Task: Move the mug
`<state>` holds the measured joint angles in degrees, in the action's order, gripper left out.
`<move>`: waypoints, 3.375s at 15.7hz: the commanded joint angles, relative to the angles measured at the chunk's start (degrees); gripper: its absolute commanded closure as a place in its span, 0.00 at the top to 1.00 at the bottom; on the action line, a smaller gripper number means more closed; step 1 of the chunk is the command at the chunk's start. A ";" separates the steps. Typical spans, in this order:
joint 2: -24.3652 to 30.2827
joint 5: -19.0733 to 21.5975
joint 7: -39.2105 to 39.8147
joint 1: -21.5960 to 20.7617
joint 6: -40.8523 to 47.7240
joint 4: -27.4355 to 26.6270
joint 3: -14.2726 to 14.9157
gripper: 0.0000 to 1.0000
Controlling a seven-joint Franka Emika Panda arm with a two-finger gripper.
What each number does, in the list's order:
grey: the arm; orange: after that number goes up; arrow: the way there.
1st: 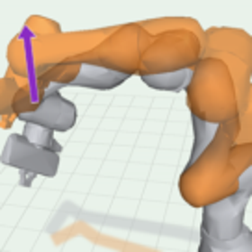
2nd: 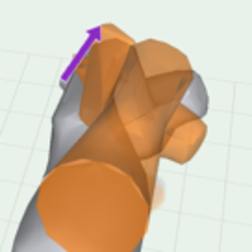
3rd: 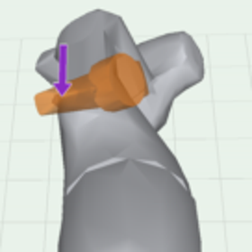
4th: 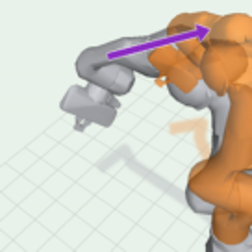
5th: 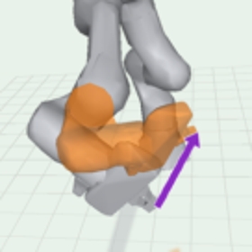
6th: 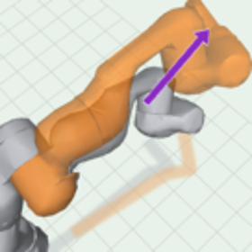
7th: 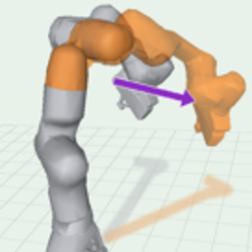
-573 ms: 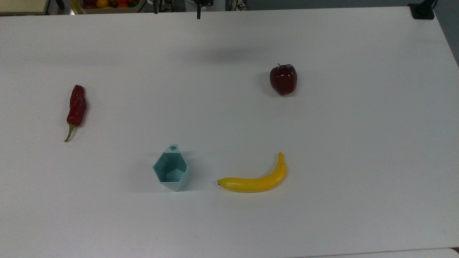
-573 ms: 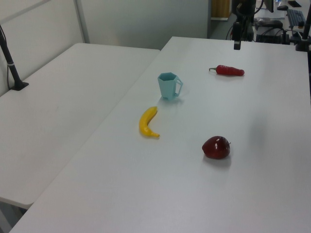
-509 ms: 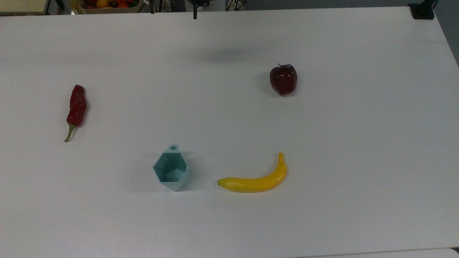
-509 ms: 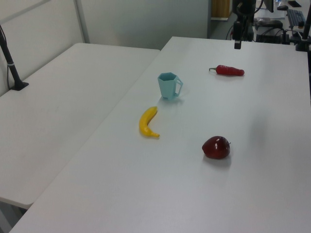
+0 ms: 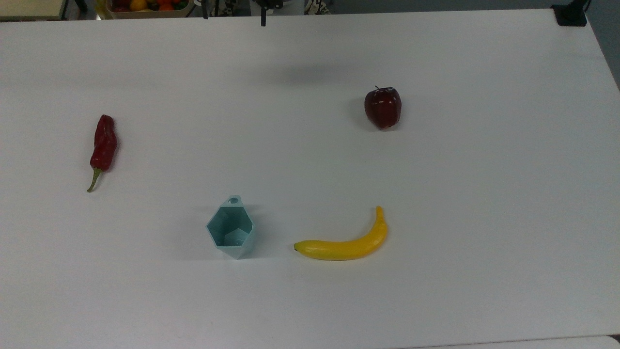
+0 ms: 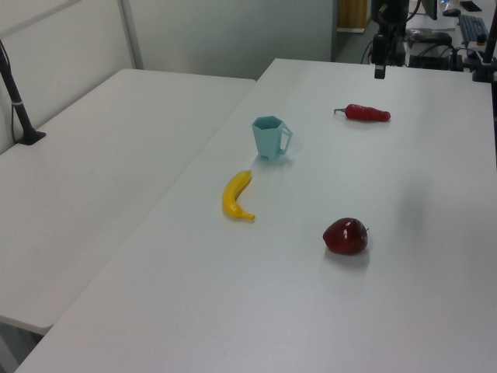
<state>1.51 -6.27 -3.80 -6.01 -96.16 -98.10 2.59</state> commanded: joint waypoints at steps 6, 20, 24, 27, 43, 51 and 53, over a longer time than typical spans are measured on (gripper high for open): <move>-4.75 5.92 10.29 2.93 -7.19 3.25 0.40 1.00; -30.94 3.55 3.64 2.93 -31.96 14.60 0.58 1.00; -35.08 1.79 -0.85 2.67 -38.47 14.51 0.58 1.00; -36.58 1.44 -1.73 2.41 -41.47 14.51 0.49 0.94; -32.64 -0.66 -5.33 1.70 -42.36 11.36 0.49 0.00; -12.00 -1.55 -6.48 2.32 -42.09 -10.94 0.40 0.00; -6.11 -1.55 -6.48 2.32 -42.27 -18.67 0.40 0.00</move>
<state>-16.46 -6.59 -8.48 -3.29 -137.85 -101.36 2.73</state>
